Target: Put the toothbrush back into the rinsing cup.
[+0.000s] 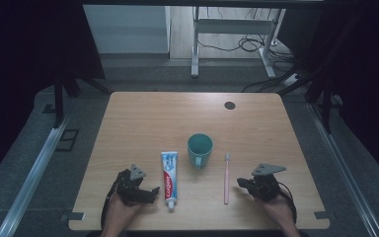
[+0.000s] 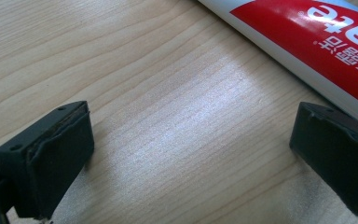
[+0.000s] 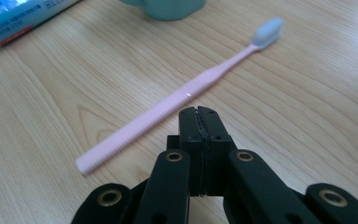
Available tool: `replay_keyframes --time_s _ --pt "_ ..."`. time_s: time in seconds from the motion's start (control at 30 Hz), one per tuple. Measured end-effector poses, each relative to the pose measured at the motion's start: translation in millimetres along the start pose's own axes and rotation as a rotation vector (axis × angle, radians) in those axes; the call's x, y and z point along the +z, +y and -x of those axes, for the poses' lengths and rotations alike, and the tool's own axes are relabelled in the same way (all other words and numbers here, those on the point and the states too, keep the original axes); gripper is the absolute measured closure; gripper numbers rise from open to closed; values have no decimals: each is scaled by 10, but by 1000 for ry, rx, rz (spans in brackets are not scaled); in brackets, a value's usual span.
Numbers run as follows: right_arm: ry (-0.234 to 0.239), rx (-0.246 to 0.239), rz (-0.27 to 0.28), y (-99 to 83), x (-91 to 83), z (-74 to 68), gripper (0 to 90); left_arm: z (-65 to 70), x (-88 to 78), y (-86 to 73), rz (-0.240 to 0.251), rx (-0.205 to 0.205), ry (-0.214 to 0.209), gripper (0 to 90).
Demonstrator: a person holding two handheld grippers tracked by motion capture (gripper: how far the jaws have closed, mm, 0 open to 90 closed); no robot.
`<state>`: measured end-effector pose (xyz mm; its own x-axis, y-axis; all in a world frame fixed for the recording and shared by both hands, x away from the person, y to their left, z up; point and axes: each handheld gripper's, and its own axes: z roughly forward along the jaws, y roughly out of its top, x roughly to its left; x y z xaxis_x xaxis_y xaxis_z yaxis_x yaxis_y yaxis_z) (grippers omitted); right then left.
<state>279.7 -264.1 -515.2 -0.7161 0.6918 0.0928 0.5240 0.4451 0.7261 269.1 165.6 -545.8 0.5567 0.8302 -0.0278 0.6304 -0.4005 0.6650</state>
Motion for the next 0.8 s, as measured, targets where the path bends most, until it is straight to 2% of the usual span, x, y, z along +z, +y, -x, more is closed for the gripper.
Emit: replay_keyframes --time_s 0.47,0.8 --pt "51 -28 3 144 138 -134 885 -3 -1 2 -4 3 1 0" --pt "77 -69 -10 235 304 -272 871 1 2 1 1 -3 1 0"
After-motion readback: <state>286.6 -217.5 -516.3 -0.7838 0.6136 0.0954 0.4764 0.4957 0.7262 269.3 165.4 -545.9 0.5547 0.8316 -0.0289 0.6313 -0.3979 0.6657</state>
